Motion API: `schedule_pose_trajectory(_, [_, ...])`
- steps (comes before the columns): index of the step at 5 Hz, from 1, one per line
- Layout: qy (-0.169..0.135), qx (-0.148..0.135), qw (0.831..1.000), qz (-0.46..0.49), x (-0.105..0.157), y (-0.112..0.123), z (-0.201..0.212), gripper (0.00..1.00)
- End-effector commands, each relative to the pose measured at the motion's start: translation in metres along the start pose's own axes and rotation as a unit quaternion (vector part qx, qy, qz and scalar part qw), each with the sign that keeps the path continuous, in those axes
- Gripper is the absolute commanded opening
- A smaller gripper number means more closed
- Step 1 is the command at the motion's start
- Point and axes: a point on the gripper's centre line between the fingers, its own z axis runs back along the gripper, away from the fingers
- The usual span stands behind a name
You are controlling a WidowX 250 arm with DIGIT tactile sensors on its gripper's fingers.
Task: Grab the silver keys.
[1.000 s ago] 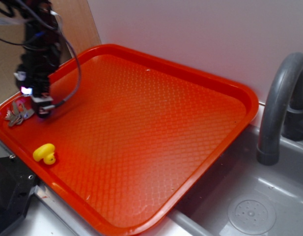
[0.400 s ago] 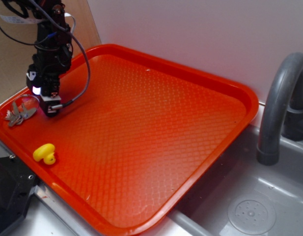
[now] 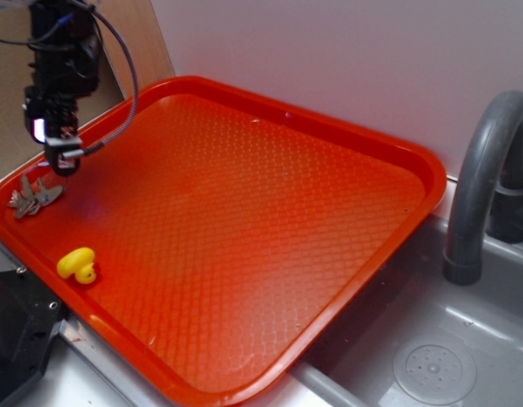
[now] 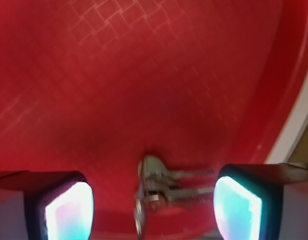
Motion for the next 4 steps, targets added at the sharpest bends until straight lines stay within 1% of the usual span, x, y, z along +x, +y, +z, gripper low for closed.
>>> schedule_pose_trajectory(1, [-0.018, 0.021, 1.000, -0.005, -0.023, 0.016, 0.001, 1.00])
schedule_pose_trajectory(2, [-0.019, 0.019, 0.999, -0.023, -0.027, 0.009, -0.005, 1.00])
schedule_pose_trajectory(3, [-0.015, 0.019, 0.999, -0.027, -0.026, 0.004, -0.008, 1.00])
schedule_pose_trajectory(4, [-0.009, 0.034, 0.999, -0.021, -0.020, -0.001, -0.013, 1.00])
